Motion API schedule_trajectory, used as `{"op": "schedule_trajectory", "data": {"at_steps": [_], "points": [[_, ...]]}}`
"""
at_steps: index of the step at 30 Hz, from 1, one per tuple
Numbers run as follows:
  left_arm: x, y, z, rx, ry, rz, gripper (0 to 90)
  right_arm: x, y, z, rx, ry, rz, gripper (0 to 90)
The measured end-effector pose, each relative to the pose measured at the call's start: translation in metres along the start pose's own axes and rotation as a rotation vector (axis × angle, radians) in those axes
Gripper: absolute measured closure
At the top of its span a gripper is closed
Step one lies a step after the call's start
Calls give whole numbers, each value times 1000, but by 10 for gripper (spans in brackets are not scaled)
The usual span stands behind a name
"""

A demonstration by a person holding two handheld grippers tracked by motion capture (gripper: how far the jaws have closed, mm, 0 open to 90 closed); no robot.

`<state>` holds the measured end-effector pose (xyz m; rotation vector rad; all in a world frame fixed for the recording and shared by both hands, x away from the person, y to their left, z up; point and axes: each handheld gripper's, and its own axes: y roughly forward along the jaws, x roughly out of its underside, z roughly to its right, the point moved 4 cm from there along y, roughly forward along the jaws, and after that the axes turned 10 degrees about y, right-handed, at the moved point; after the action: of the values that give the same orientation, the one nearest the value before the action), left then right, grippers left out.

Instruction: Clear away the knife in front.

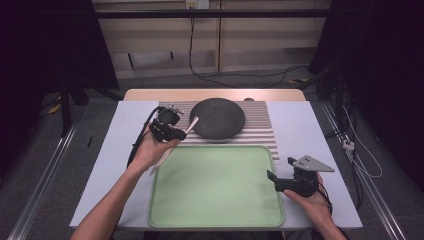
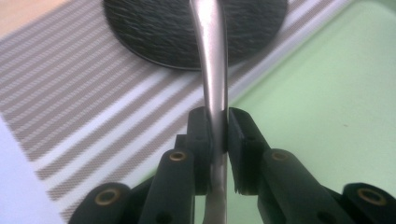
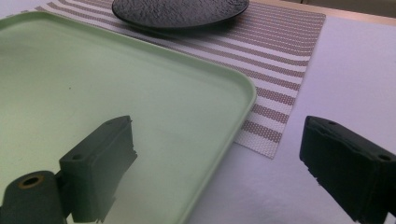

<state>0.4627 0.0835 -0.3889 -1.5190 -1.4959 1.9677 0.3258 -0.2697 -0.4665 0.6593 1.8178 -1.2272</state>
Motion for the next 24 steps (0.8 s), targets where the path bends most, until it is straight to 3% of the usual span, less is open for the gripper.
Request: {"op": "schedule_trajectory", "data": {"at_steps": [9,18,20,24], "points": [[8,10,28,42,33,-48,800,0,-2,-1,-6,-6,3,103],[21,20,43,85,38,-93,799,0,0,0,-9,-2,-3,105],[23,23,47,110,29,-92,799,1,0,0,-11,-5,-2,105],[26,31,58,118,54,-121,799,1,0,0,-11,-3,-4,105]]}}
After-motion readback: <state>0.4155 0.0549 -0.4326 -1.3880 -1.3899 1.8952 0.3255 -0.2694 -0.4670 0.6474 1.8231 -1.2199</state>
